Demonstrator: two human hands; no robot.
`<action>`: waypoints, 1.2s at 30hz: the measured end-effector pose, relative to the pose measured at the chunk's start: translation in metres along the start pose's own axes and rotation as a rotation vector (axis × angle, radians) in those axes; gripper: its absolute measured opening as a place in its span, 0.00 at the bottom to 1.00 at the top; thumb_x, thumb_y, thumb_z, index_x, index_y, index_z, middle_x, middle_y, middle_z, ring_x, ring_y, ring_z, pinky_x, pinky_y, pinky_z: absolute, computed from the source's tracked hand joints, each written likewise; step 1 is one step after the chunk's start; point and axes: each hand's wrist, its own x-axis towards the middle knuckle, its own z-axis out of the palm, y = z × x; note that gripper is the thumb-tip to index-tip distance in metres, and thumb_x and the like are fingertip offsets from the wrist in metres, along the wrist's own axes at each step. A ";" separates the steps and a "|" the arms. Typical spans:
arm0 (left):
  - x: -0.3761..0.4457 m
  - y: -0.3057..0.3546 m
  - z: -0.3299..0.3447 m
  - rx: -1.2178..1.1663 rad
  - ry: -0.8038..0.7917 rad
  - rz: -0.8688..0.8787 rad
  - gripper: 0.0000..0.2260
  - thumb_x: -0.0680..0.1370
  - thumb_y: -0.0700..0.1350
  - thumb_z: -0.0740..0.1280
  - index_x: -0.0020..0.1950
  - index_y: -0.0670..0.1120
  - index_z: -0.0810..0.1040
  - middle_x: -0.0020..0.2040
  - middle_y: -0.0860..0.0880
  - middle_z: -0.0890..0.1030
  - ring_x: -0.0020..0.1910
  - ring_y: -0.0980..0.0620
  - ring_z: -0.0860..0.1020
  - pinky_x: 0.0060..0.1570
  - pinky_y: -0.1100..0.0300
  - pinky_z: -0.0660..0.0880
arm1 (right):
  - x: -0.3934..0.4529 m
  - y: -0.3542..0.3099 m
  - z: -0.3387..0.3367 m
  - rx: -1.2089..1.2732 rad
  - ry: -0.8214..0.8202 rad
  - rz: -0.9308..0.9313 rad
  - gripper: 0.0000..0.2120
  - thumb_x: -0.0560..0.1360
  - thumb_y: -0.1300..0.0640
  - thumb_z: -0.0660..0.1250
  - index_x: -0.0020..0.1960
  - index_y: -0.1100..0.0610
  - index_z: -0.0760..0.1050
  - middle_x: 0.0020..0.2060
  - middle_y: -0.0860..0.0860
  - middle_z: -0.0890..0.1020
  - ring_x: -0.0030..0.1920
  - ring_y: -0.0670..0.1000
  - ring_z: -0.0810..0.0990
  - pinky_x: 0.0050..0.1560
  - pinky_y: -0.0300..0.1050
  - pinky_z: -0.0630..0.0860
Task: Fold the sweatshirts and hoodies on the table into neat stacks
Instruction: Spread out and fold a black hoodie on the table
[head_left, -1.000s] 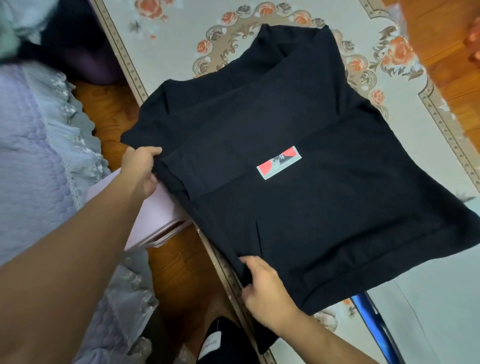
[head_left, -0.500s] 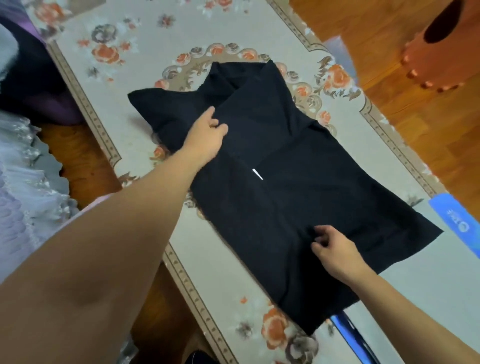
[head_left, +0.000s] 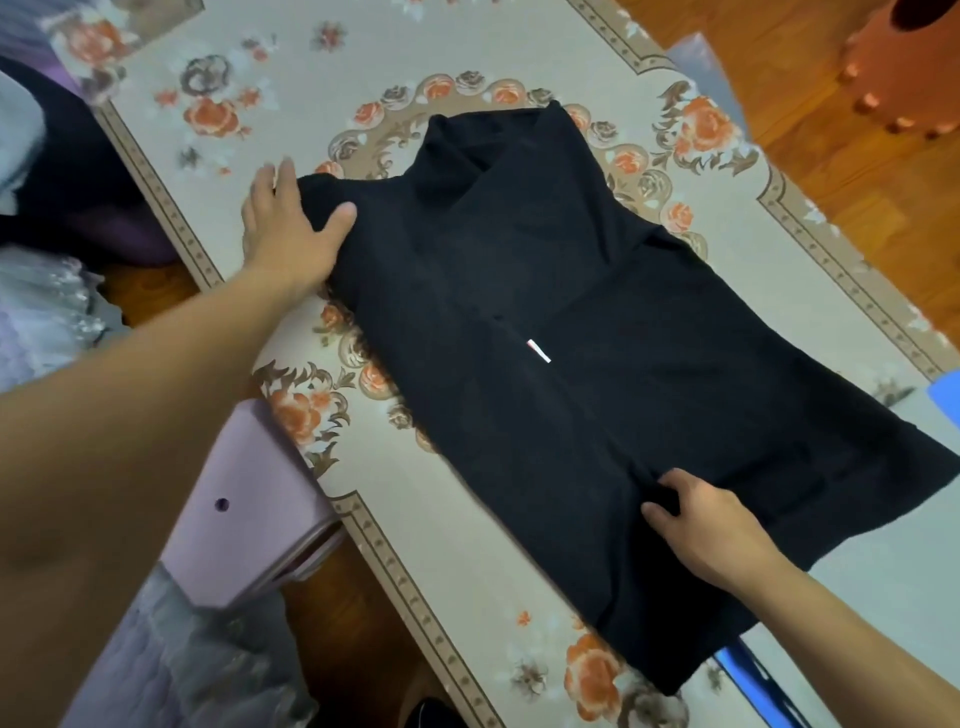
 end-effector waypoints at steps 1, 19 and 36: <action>0.014 0.003 -0.003 0.064 -0.044 0.025 0.31 0.83 0.61 0.61 0.80 0.44 0.62 0.79 0.40 0.62 0.78 0.37 0.60 0.76 0.44 0.59 | 0.003 -0.003 0.001 0.017 -0.010 -0.006 0.17 0.81 0.46 0.64 0.67 0.52 0.72 0.46 0.48 0.78 0.44 0.52 0.77 0.42 0.45 0.71; -0.025 0.021 0.099 0.481 -0.081 0.255 0.30 0.83 0.64 0.42 0.84 0.57 0.42 0.84 0.45 0.46 0.82 0.38 0.45 0.80 0.40 0.46 | 0.016 0.012 0.028 -0.272 0.417 -0.247 0.17 0.76 0.60 0.70 0.43 0.53 0.60 0.30 0.47 0.71 0.25 0.52 0.65 0.28 0.44 0.57; 0.017 -0.015 0.055 0.588 -0.091 0.157 0.24 0.86 0.57 0.42 0.83 0.61 0.41 0.84 0.45 0.44 0.82 0.36 0.44 0.77 0.31 0.47 | 0.011 -0.030 0.028 -0.004 -0.044 -0.218 0.05 0.81 0.49 0.64 0.52 0.49 0.69 0.48 0.50 0.81 0.50 0.57 0.80 0.48 0.52 0.76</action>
